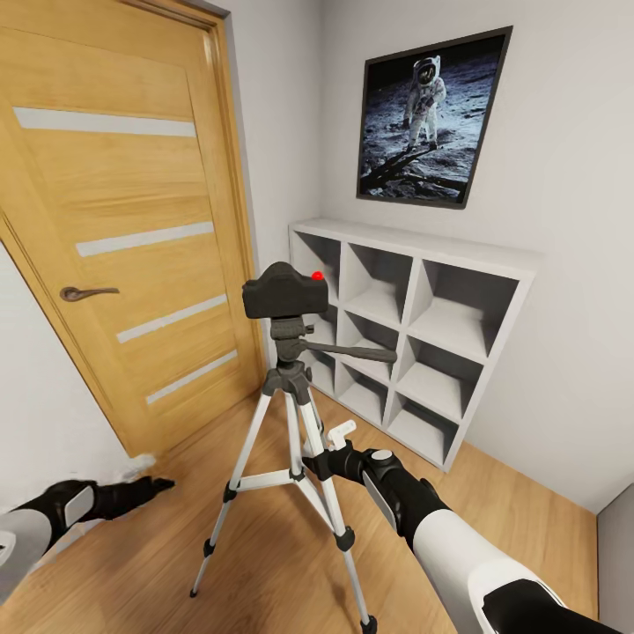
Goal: Attach the digital camera to the camera tripod in the bedroom.
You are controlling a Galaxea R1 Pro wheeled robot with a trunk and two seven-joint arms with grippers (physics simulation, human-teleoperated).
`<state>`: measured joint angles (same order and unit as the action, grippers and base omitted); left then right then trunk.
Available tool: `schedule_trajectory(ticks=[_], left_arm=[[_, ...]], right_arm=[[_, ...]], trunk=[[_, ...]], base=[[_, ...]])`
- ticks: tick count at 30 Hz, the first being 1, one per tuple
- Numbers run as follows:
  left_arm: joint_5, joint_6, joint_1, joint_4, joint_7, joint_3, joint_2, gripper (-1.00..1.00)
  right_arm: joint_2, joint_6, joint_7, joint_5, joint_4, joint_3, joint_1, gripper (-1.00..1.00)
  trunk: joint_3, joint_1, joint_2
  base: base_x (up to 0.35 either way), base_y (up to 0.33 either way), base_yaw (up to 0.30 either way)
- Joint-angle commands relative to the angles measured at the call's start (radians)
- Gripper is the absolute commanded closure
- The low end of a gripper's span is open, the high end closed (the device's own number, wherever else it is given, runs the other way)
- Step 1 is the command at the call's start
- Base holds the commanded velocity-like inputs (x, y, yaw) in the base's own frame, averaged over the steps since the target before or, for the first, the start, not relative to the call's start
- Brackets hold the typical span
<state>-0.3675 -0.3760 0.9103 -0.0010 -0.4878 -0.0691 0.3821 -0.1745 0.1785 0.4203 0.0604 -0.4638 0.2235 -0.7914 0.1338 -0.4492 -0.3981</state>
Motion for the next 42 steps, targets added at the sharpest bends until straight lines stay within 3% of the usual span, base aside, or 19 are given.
schedule_trajectory(ticks=[1, 3, 5, 6, 7, 9, 10, 12, 13, 14, 18, 21, 31, 32, 42], left_arm=[[-0.040, 0.054, -0.042, 0.000, 0.020, -0.004, -0.010, -1.00], [-0.069, 0.110, -0.078, 0.000, 0.042, -0.004, -0.021, -1.00], [-0.128, 0.184, -0.134, 0.001, 0.124, -0.004, -0.051, -1.00], [-0.142, 0.195, -0.146, 0.001, 0.155, -0.004, -0.060, -1.00], [-0.166, 0.210, -0.168, 0.001, 0.228, -0.004, -0.080, -1.00], [-0.187, 0.220, -0.190, 0.001, 0.314, -0.004, -0.099, -1.00], [-0.203, 0.226, -0.210, 0.001, 0.405, -0.004, -0.120, -1.00], [-0.216, 0.230, -0.243, 0.001, 0.526, -0.004, -0.150, -1.00], [-0.219, 0.230, -0.257, 0.001, 0.559, -0.004, -0.160, -1.00], [-0.222, 0.231, -0.307, 0.001, 0.623, -0.005, -0.183, -1.00], [-0.216, 0.236, -0.422, 0.000, 0.673, -0.007, -0.221, -1.00], [-0.210, 0.242, -0.476, 0.000, 0.683, -0.009, -0.244, -1.00], [-0.211, 0.239, -0.525, 0.001, 0.692, -0.010, -0.270, -1.00], [-0.212, 0.238, -0.533, 0.001, 0.692, -0.009, -0.271, -1.00], [-0.207, 0.246, -0.560, 0.001, 0.690, -0.011, -0.275, -1.00]], right_arm=[[0.000, 0.006, 0.005, 0.009, -0.001, -0.002, -0.001, 1.00], [0.000, 0.006, 0.005, 0.009, -0.001, -0.002, 0.000, 1.00], [0.000, 0.006, 0.005, 0.009, -0.001, -0.003, -0.001, 1.00], [0.000, 0.006, 0.005, 0.009, -0.001, -0.003, -0.001, 1.00], [0.000, 0.006, 0.005, 0.009, -0.001, -0.003, -0.001, 1.00], [0.000, 0.006, 0.005, 0.009, -0.001, -0.003, -0.001, 1.00], [0.000, 0.006, 0.006, 0.009, -0.001, -0.003, -0.001, 1.00], [0.000, 0.006, 0.006, 0.009, -0.001, -0.003, -0.001, 1.00], [0.000, 0.006, 0.006, 0.008, -0.001, -0.003, -0.001, 1.00], [0.000, 0.006, 0.006, 0.008, -0.002, -0.003, -0.001, 1.00], [0.000, 0.007, 0.005, 0.006, -0.001, -0.003, -0.001, 1.00], [0.000, 0.006, 0.004, 0.006, -0.001, -0.003, 0.000, 1.00], [0.000, 0.006, 0.002, 0.014, -0.001, -0.003, -0.001, 1.00], [0.000, 0.006, 0.002, 0.014, -0.001, -0.003, -0.001, -1.00], [0.000, 0.006, 0.002, 0.014, -0.001, -0.003, -0.001, -1.00]], trunk=[[0.002, -0.001, -0.002], [0.002, -0.001, -0.002], [0.002, -0.001, -0.002], [0.002, -0.001, -0.002], [0.002, -0.001, -0.002], [0.002, -0.001, -0.002], [0.002, -0.001, -0.002], [0.002, -0.001, -0.002], [0.002, -0.001, -0.002], [0.002, -0.001, -0.002], [0.002, -0.001, -0.002], [0.002, -0.001, -0.002], [0.002, -0.001, -0.002], [0.002, -0.001, -0.002], [0.002, -0.001, -0.002]], base=[[0.000, 0.000, 0.000], [0.000, 0.000, 0.000], [0.000, 0.000, 0.000], [0.000, 0.000, 0.000], [0.000, 0.000, 0.000], [0.000, 0.000, 0.000], [0.000, 0.000, 0.000], [0.000, 0.000, 0.000], [0.000, 0.000, 0.000], [0.000, 0.000, 0.000], [0.000, 0.000, 0.000], [0.000, 0.000, 0.000], [0.000, 0.000, 0.000], [0.000, 0.000, 0.000], [0.000, 0.000, 0.000]])
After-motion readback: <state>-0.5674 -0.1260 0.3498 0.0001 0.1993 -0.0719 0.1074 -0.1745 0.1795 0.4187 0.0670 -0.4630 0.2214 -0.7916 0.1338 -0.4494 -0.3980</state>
